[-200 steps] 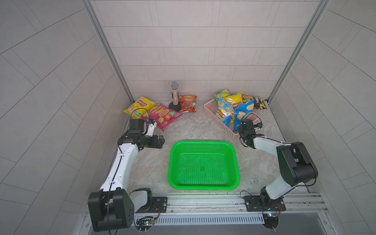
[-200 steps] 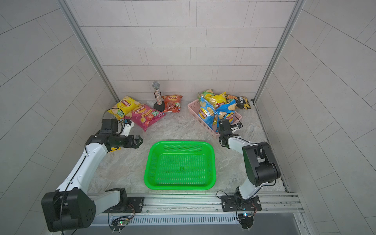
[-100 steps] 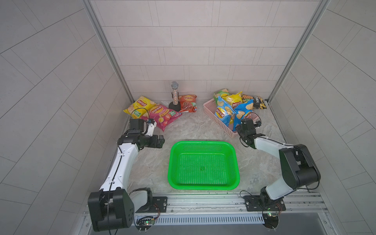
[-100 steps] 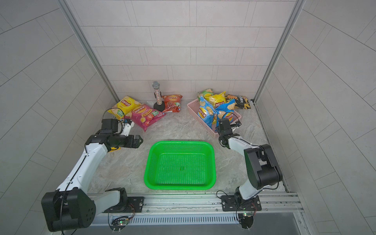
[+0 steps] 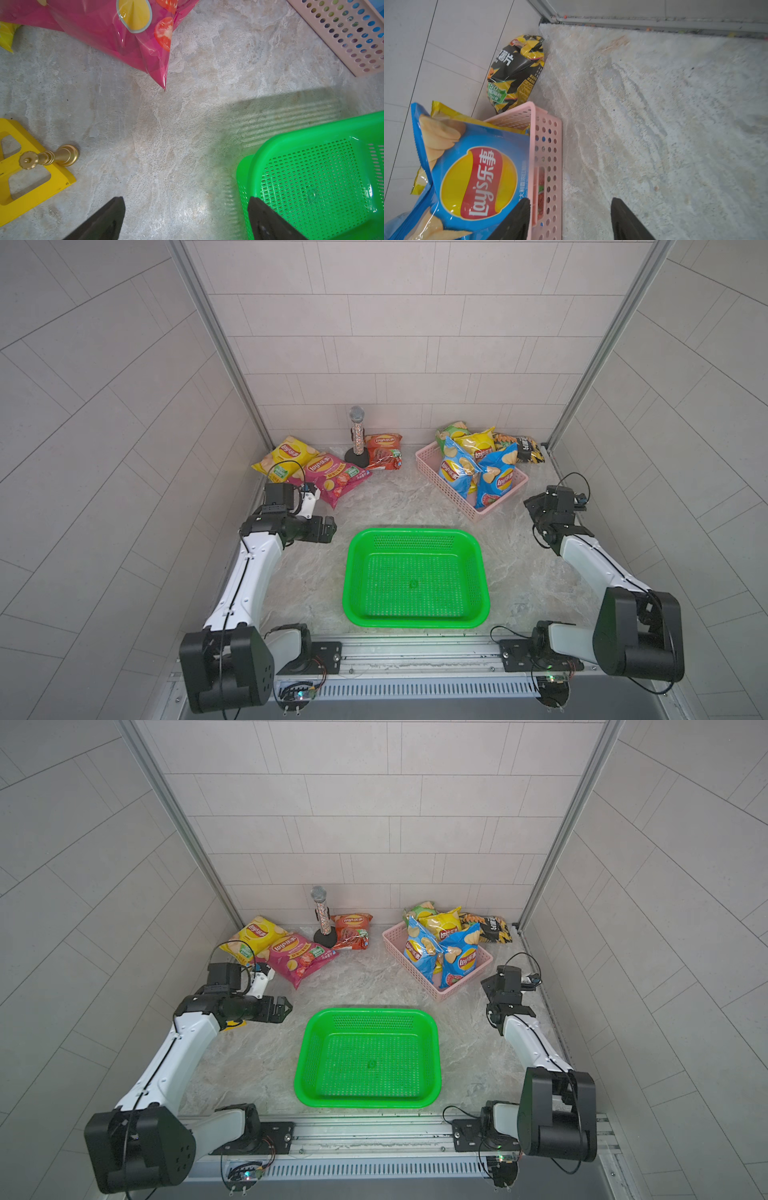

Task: Put the potato chips into the basket
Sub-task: Move the basket to the center of the board, then pick up the potato chip from the corner of the board.

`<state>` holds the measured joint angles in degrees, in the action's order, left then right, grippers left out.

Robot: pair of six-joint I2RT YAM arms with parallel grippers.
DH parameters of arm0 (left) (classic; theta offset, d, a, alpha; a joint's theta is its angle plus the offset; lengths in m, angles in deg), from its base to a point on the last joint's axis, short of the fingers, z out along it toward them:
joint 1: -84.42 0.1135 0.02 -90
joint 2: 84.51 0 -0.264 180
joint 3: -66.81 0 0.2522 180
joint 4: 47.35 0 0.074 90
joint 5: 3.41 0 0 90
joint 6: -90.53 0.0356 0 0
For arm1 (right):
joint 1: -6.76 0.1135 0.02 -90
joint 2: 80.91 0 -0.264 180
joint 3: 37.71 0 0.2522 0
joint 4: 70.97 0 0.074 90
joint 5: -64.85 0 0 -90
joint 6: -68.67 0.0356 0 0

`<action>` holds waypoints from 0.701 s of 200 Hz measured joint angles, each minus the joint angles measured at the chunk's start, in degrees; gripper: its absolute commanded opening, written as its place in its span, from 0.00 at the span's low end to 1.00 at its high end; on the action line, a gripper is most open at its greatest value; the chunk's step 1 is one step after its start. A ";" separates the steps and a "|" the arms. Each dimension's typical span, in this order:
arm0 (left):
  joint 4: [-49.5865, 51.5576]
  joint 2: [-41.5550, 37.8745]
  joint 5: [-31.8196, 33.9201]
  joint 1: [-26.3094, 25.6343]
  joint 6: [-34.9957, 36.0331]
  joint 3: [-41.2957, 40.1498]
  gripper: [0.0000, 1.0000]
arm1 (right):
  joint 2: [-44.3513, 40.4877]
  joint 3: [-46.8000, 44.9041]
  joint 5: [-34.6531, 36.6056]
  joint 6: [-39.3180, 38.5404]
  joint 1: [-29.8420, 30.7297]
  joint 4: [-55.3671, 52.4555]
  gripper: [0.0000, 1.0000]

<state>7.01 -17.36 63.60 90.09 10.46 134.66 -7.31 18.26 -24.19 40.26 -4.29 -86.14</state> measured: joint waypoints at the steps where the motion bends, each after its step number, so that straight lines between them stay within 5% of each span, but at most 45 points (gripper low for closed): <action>1: 0.00 0.00 0.02 0.00 0.02 0.00 1.00 | 0.07 0.13 -0.09 -0.04 -0.13 -0.07 0.65; 140: 0.24 2.32 -0.33 0.04 0.15 0.00 1.00 | 33.83 31.17 1.90 3.30 -2.89 2.14 0.65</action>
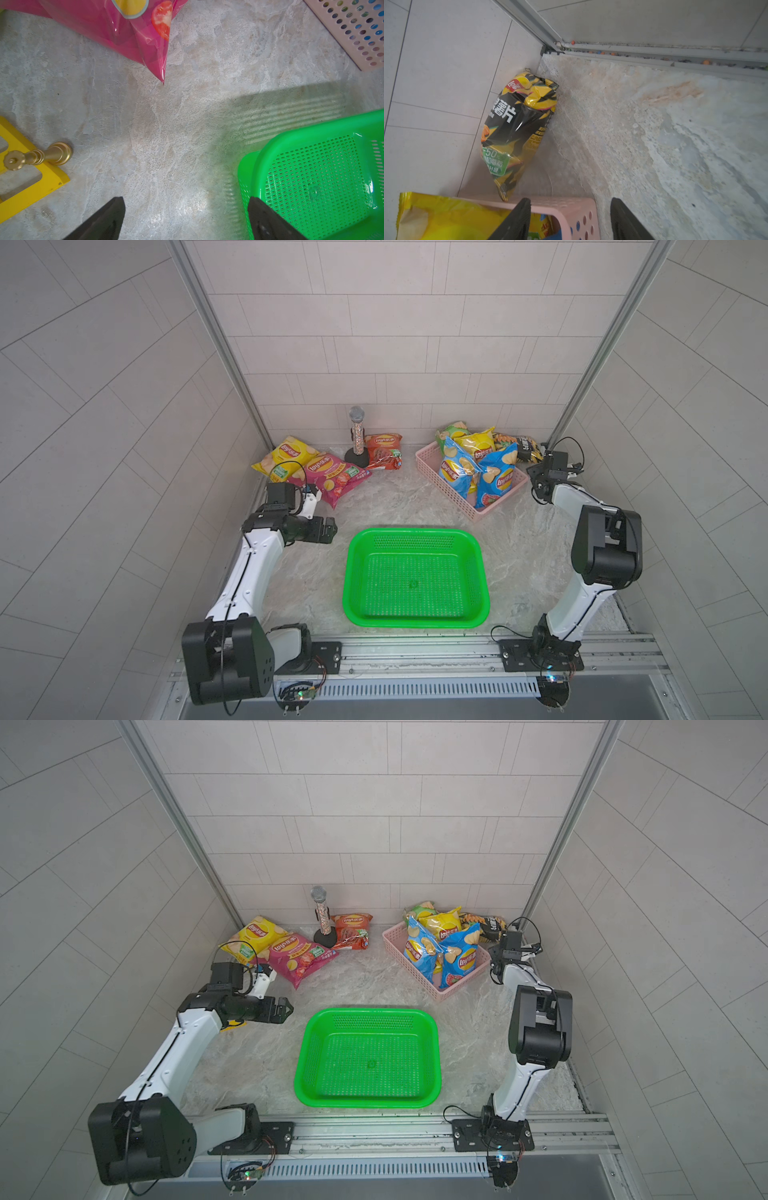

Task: Put the potato chips into the basket
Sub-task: Pick up the potato chip from the corner of the board.

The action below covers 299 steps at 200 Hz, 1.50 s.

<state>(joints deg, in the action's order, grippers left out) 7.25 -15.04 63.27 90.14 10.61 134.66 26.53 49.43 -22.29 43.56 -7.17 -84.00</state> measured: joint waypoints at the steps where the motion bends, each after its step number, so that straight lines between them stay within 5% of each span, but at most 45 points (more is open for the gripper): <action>1: 0.02 0.04 -0.02 0.00 0.02 0.00 1.00 | 0.24 0.35 0.11 0.09 0.00 -0.04 0.66; 197: 1.53 4.48 0.26 0.00 0.46 0.13 1.00 | 31.87 35.50 3.96 8.59 -0.11 -4.92 0.67; 262: 2.03 4.85 0.24 0.00 0.85 0.87 1.00 | 34.25 39.45 5.40 8.85 -0.11 -3.96 0.53; 299: 2.32 5.09 0.22 0.00 0.94 0.87 1.00 | 35.54 40.46 5.64 8.15 -0.13 -1.66 0.25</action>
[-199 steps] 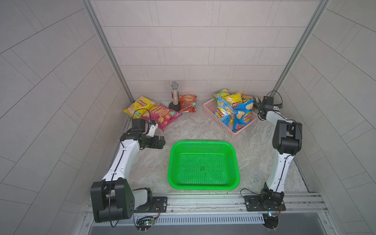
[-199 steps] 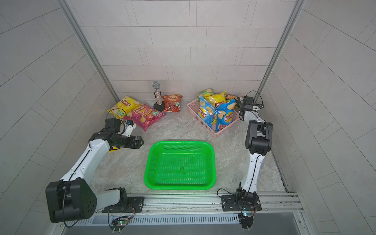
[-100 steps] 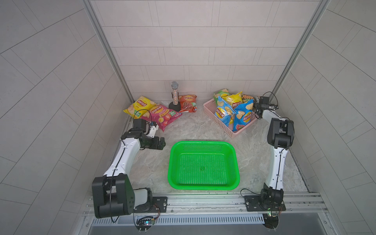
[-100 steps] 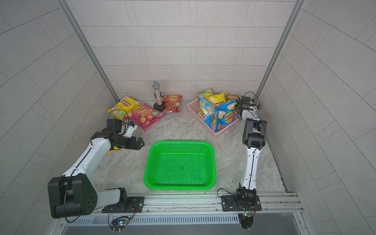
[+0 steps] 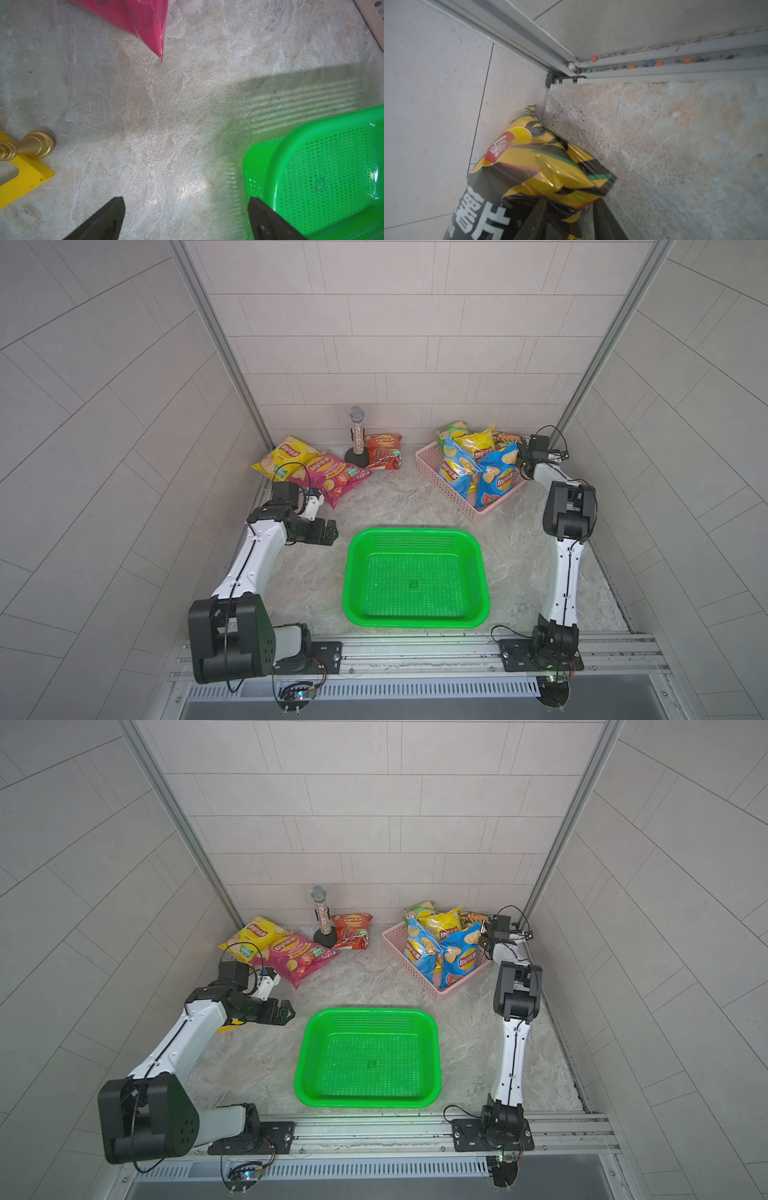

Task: Put the potato chips into the basket
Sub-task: Pick up the potato chip from the corner of the board.

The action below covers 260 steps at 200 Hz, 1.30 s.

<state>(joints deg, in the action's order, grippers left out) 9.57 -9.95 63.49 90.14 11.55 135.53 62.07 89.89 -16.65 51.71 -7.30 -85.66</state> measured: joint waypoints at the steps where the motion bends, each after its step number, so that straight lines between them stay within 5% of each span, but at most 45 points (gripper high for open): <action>1: 0.02 0.00 0.00 0.00 0.00 0.00 1.00 | 0.02 0.00 -0.02 0.11 0.02 0.09 0.24; 22: 0.09 0.07 -0.04 0.00 -0.02 0.00 1.00 | 0.04 -0.11 0.13 -0.28 -0.04 1.09 0.08; 83: 0.28 0.07 -0.59 0.00 0.02 0.11 1.00 | -2.93 -8.59 -0.79 -0.11 -0.83 8.28 0.00; 170: 0.39 0.04 -1.33 0.00 0.17 0.11 1.00 | -9.03 -19.04 -3.15 0.09 -1.31 16.46 0.00; 260: 0.48 -0.57 -2.25 0.00 0.39 0.11 1.00 | -26.49 -29.79 3.23 -4.96 -1.31 17.40 0.00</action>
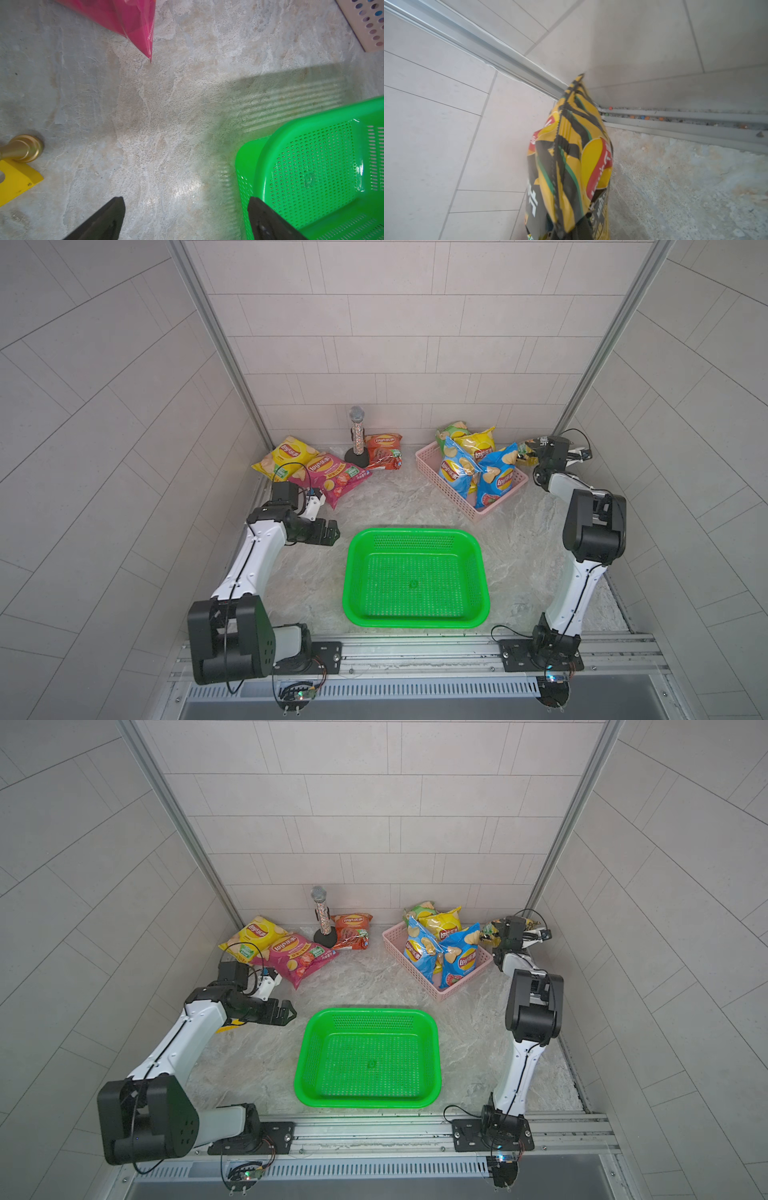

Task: Put the potato chips into the basket
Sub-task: Pick up the potato chip from the corner of the board.

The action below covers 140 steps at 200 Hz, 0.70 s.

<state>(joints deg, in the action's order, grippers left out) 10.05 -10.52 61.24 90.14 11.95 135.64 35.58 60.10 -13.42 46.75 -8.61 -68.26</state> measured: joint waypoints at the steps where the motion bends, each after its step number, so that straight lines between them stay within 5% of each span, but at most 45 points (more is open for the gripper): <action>1: 0.00 0.00 0.00 0.00 0.00 0.00 1.00 | -0.15 -0.07 0.02 -0.09 0.00 0.00 0.00; 140: 0.02 -2.49 -0.57 0.00 0.00 0.00 1.00 | -31.01 -20.02 4.00 -10.32 -0.04 -5.68 0.00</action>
<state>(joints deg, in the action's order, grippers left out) 10.07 -13.01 60.67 90.14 11.95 135.64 4.56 40.08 -9.42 36.43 -8.66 -73.94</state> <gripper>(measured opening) 0.999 0.067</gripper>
